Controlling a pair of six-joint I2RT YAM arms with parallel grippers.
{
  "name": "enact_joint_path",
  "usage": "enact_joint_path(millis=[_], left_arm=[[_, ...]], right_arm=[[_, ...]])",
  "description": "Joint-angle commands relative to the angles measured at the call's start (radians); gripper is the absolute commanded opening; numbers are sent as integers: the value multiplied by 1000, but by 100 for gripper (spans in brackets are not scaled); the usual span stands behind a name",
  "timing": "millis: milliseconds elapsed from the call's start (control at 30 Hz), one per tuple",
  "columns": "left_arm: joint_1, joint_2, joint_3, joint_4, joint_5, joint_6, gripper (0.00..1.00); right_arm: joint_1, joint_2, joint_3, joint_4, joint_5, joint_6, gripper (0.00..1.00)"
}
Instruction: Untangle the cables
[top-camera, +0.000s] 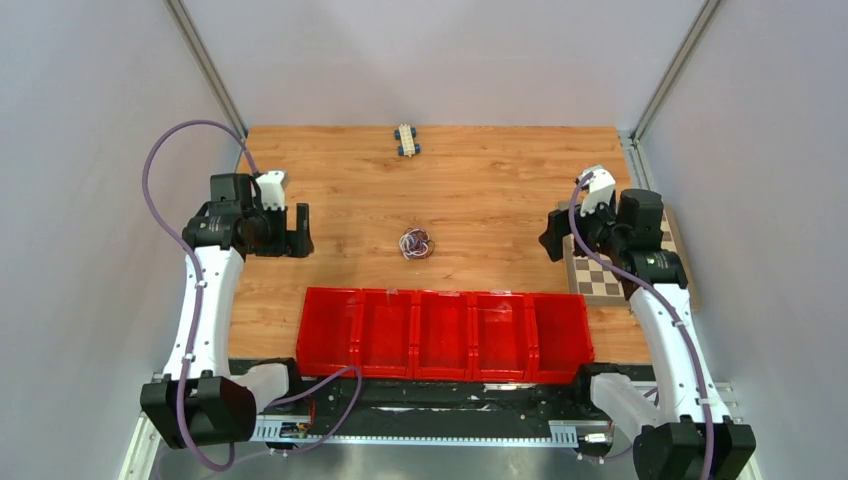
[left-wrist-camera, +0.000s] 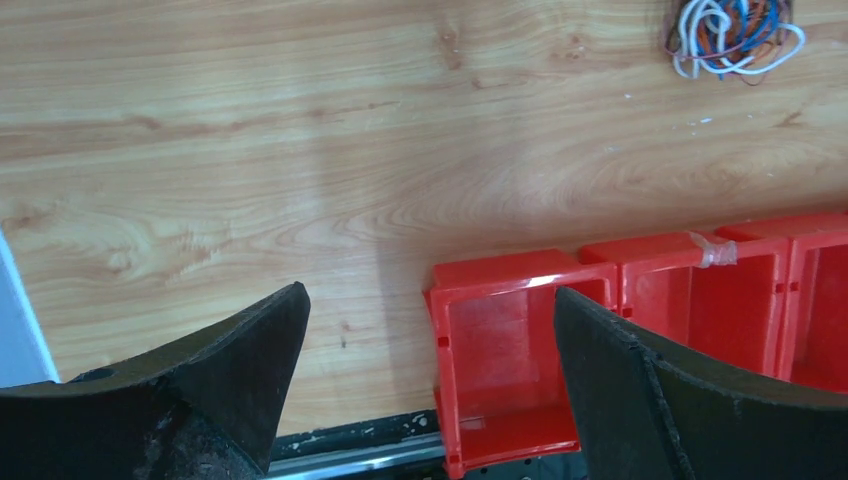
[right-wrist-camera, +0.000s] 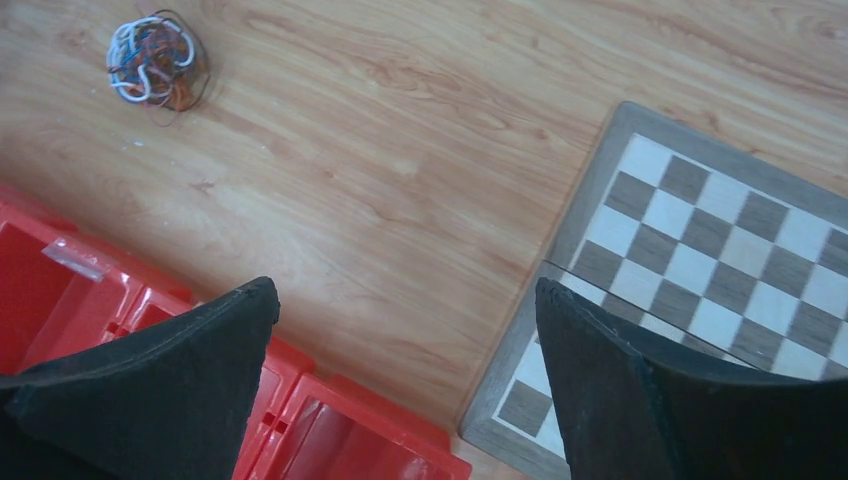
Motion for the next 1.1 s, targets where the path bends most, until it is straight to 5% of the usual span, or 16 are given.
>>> enact_joint_path(millis=[0,133,600,1067], left_arm=[[2,-11,-18,36,147,17,100],[-26,53,-30,98,378,-23,100],[-202,311,-211,686,539,-378,100],[-273,735,-79,941,574,-505,62]], right_arm=[[-2,48,61,-54,-122,-22,100],[-3,129,102,-94,-188,-32,100],[191,529,188,110,-320,124,99],[396,1114,515,315,-388,373,78]])
